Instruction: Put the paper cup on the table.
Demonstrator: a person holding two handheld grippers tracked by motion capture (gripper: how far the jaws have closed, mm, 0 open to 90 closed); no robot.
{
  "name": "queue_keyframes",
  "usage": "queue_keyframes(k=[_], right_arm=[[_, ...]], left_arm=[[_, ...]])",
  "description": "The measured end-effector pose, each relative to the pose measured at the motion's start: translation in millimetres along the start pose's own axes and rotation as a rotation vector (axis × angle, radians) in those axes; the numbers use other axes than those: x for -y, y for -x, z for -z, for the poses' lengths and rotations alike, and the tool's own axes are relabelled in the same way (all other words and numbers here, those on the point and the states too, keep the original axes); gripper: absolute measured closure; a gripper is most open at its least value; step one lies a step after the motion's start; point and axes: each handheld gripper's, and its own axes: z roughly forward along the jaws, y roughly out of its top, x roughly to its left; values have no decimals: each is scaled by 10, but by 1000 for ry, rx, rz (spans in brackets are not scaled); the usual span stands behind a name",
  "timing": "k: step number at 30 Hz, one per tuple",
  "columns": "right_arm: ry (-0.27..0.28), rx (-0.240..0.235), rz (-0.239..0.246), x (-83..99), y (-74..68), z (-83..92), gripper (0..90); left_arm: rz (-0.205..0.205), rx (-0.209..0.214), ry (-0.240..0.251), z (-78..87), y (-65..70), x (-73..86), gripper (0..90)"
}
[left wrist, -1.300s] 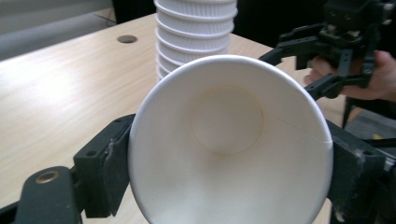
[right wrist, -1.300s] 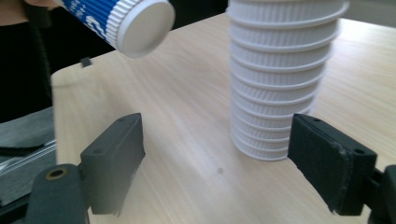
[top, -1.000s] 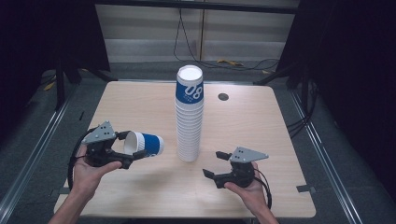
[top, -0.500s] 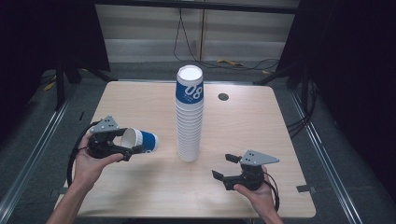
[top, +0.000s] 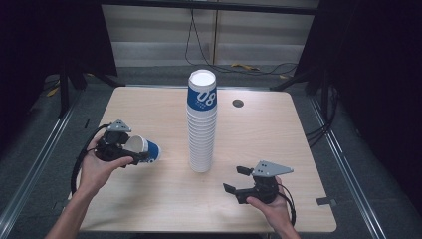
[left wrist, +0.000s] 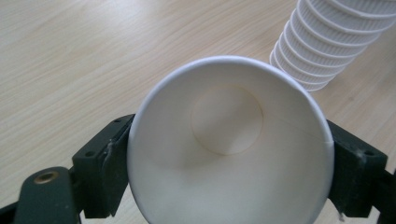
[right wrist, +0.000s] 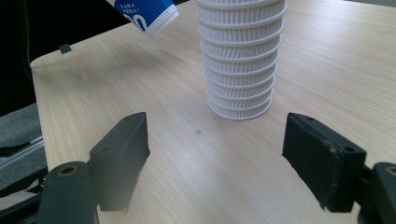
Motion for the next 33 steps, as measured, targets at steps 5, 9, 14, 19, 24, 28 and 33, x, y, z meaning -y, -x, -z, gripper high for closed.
queue_keyframes(k=[5,9,14,19,24,28,33], right_arm=[[-13,-5,4,7,2,-21,227],[-34,-7,0,20,3,-50,227],[-38,-7,6,24,0,-56,227],[-46,-4,10,26,-3,-56,228],[-51,-7,12,33,-5,-69,227],[-56,-5,13,41,-2,-68,227],[-58,-5,15,42,-7,-69,226]], left_arm=[[-4,-29,-54,-90,-59,-42,150],[-16,-58,-95,-154,-92,-83,150],[-46,-81,-127,-212,-109,-125,150],[-44,-86,-161,-269,-140,-173,150],[-43,-109,-218,-341,-155,-231,150],[-32,-101,-250,-399,-184,-244,150],[-21,-111,-266,-454,-204,-243,143]])
